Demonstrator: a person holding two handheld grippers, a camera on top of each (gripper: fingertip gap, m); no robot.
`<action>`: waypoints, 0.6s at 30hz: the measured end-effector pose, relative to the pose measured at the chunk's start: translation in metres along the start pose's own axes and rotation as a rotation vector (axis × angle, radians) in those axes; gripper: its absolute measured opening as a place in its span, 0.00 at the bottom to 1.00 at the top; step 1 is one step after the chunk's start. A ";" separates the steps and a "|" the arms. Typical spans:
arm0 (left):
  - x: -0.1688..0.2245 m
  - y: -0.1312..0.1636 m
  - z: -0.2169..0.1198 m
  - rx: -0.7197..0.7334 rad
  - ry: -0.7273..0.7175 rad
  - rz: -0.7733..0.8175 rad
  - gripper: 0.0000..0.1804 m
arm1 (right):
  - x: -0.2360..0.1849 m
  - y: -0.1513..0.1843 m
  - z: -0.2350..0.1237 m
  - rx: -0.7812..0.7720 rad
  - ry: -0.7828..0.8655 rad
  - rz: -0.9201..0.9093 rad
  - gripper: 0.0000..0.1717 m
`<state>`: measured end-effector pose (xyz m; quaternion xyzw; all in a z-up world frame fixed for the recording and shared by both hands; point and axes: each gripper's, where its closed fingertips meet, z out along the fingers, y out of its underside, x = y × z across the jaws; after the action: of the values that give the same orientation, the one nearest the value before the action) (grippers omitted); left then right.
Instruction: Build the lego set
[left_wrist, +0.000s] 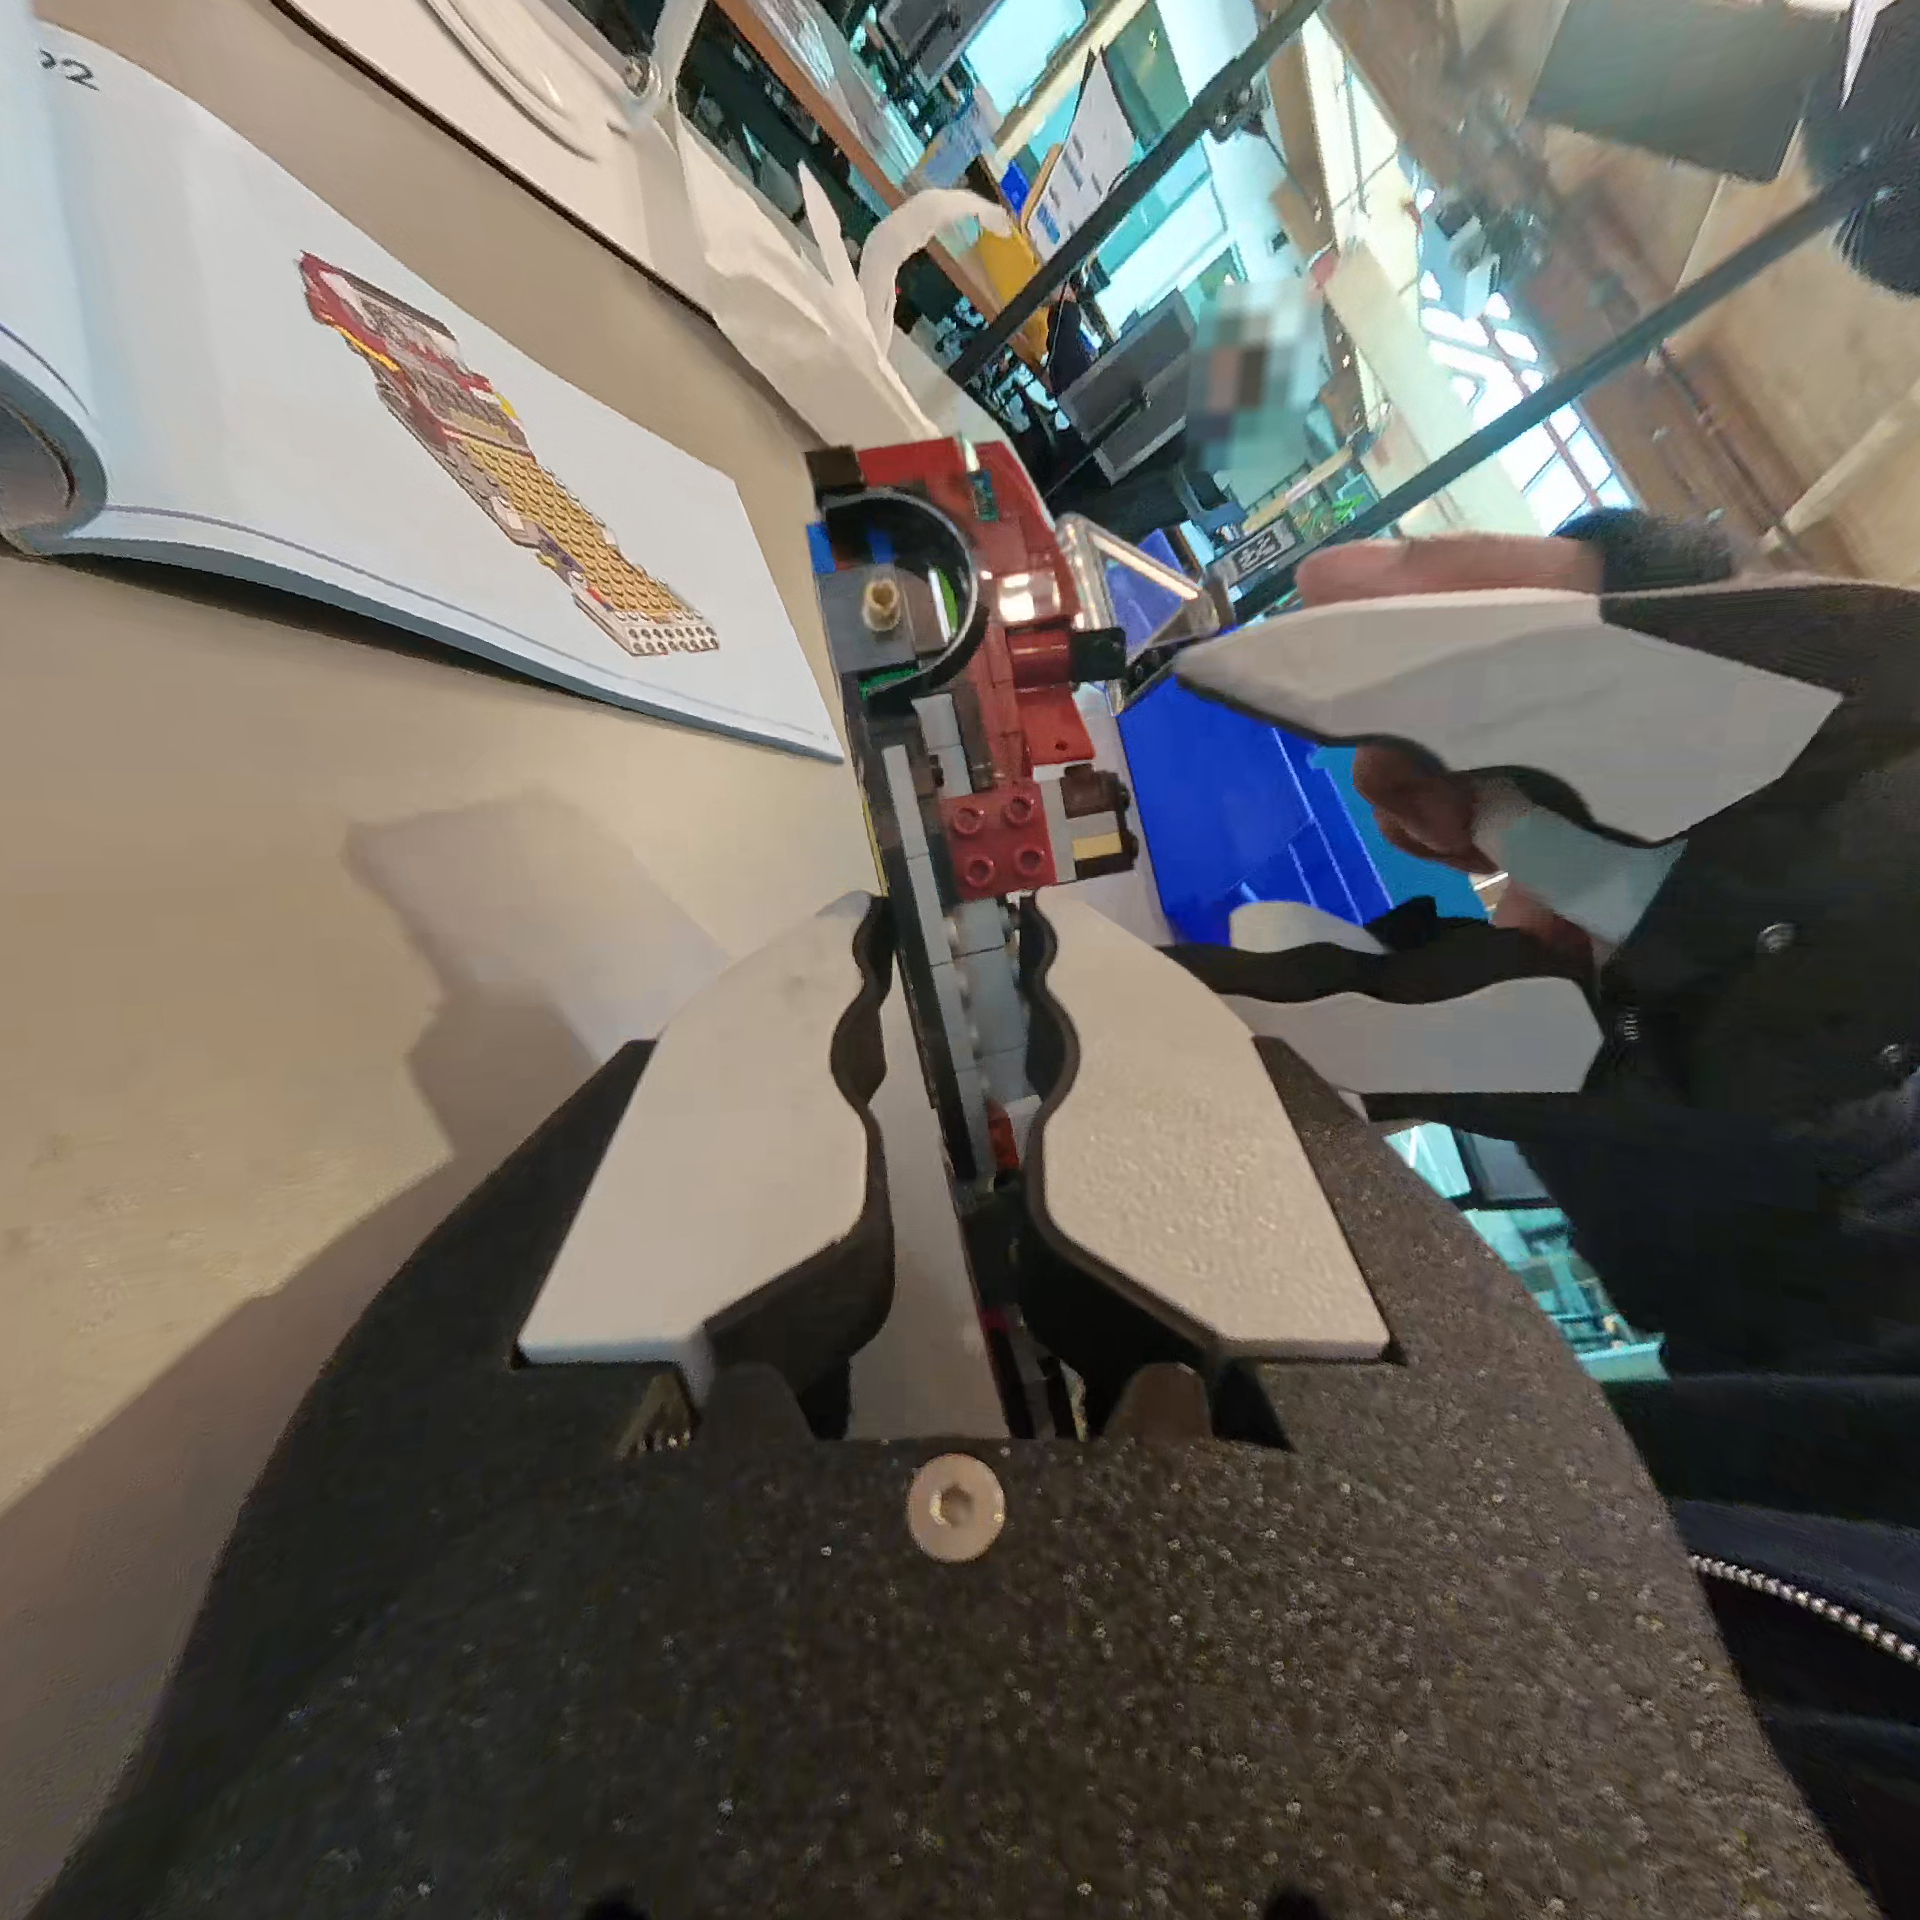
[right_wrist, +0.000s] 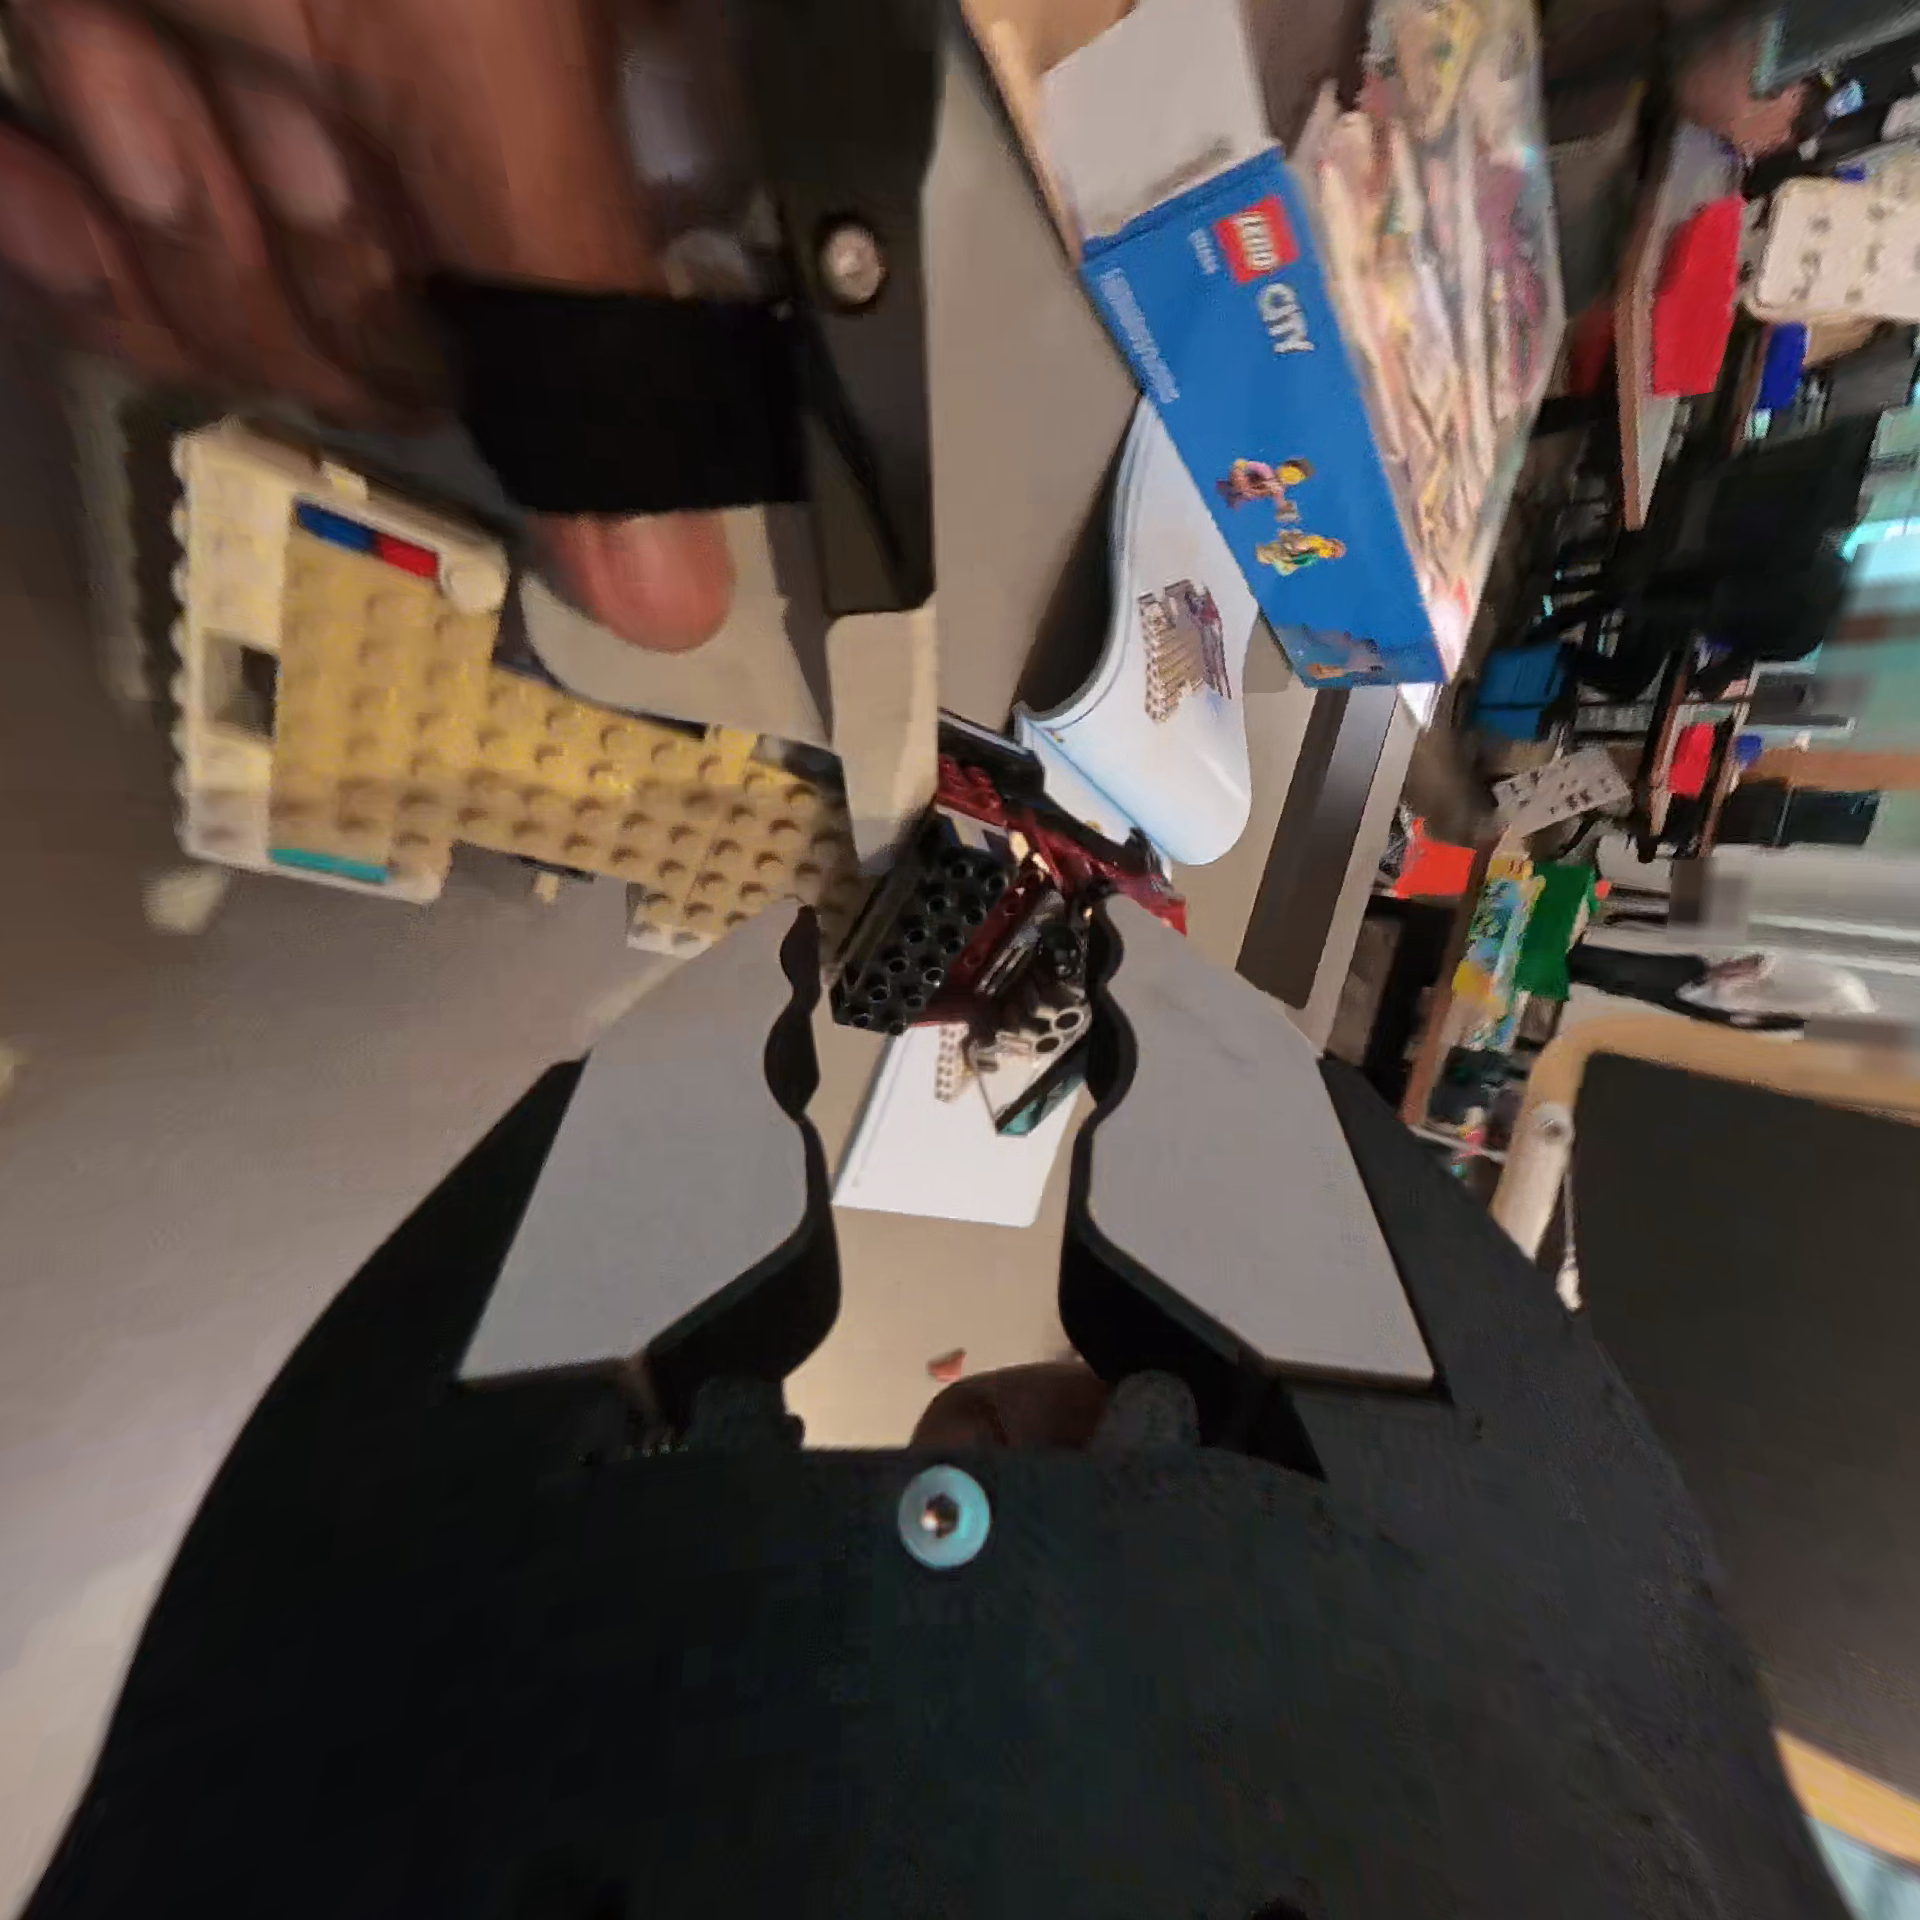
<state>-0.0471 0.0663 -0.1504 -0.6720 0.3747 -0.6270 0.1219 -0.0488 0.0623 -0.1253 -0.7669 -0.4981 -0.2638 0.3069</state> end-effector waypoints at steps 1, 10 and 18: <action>0.000 0.001 0.000 -0.009 -0.005 0.009 0.13 | -0.002 0.000 0.002 -0.008 -0.017 -0.035 0.29; -0.005 0.008 -0.002 -0.053 -0.067 0.097 0.13 | -0.004 -0.010 0.003 0.072 -0.110 -0.121 0.20; -0.003 0.009 0.000 -0.065 -0.062 0.123 0.13 | -0.009 -0.005 0.012 0.027 -0.121 -0.175 0.16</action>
<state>-0.0499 0.0621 -0.1579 -0.6704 0.4317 -0.5846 0.1498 -0.0553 0.0672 -0.1385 -0.7308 -0.5842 -0.2363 0.2622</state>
